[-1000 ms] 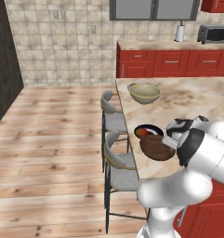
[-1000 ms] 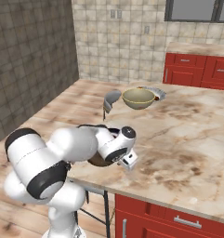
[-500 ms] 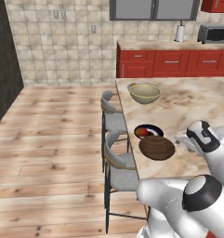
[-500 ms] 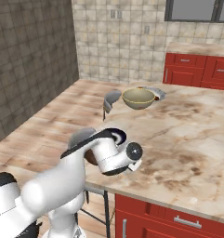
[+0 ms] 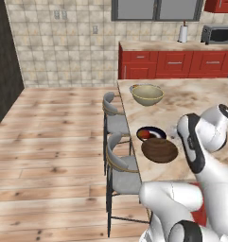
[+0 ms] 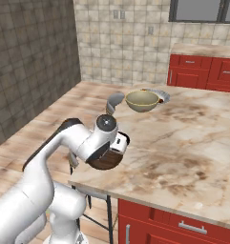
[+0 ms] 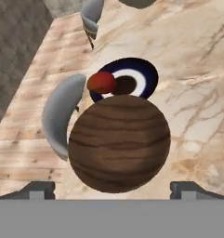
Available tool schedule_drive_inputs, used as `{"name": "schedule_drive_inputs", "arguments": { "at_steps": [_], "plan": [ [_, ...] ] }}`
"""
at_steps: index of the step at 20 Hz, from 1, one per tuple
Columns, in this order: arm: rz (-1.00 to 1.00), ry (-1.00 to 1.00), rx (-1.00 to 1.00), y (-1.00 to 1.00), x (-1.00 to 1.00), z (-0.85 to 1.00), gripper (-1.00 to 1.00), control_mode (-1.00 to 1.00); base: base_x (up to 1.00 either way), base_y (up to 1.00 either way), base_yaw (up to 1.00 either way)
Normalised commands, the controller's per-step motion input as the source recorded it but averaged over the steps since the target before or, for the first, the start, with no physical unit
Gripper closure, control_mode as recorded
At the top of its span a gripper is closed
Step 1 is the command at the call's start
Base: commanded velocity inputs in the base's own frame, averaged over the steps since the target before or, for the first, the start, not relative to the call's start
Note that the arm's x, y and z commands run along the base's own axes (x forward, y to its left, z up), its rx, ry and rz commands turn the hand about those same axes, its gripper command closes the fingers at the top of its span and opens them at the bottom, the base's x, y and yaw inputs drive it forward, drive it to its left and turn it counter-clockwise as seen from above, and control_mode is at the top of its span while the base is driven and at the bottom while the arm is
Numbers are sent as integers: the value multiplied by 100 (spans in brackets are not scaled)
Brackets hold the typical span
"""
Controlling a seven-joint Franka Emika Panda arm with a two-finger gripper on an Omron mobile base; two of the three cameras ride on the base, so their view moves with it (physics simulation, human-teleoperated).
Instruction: Take the smaller bowl and place it next to the appetizer plate on the dining counter , and place the larger bowl next to the plate with cooked food.
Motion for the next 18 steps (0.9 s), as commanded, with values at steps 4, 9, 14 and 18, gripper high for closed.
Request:
{"name": "schedule_drive_inputs", "arguments": {
  "at_steps": [4, 9, 14, 18],
  "plan": [
    [6, 13, -45, 39, -77, 100, -100, -100, 0, 0, 0],
    [0, -11, -36, 38, -100, 60, -100, -100, 0, 0, 0],
    [0, -32, -41, 75, -100, 56, -100, -100, 0, 0, 0],
    [0, -38, -26, 60, -100, 51, -100, -100, 0, 0, 0]
  ]
}}
